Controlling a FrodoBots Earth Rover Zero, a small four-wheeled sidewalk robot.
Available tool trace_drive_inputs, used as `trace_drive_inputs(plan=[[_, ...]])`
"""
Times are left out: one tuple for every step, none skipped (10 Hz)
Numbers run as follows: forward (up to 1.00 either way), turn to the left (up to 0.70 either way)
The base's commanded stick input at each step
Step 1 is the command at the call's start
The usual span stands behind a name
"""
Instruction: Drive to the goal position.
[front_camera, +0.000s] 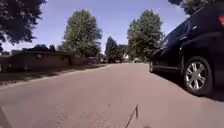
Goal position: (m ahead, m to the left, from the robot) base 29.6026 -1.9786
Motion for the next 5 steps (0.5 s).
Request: trace_drive_inputs(plan=[[0.69,-0.07],[0.69,-0.28],[0.69,-0.34],[0.69,0.03],[0.69,0.03]])
